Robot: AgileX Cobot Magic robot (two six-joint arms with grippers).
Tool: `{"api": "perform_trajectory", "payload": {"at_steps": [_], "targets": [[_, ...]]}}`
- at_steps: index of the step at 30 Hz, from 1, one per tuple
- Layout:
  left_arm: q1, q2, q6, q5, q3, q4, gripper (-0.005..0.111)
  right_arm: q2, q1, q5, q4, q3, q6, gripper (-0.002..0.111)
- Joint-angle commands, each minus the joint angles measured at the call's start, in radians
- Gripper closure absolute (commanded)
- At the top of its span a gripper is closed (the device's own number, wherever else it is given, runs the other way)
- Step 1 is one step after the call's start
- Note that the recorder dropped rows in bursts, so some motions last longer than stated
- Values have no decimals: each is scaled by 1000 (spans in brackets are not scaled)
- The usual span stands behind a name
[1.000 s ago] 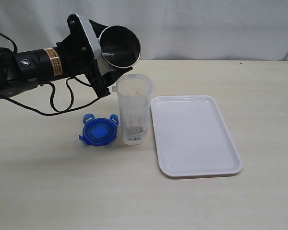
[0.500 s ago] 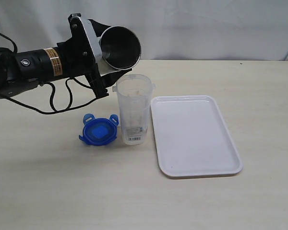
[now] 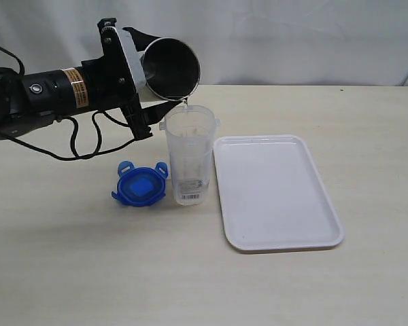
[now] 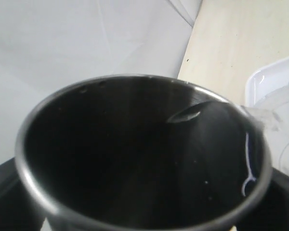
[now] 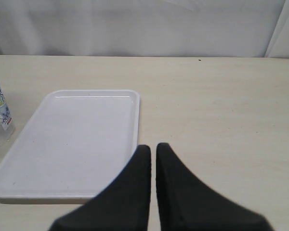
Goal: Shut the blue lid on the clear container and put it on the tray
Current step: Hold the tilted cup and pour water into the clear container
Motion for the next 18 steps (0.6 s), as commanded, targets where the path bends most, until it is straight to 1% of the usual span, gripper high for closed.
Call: {"api": "perform_trajectory", "payload": {"at_steps": [1, 18], "targets": [[-4, -21, 51, -72, -19, -25, 107, -5, -7, 2, 0, 2, -5, 104], [-4, -21, 122, -53, -19, -77, 107, -5, -7, 2, 0, 2, -5, 104]]}}
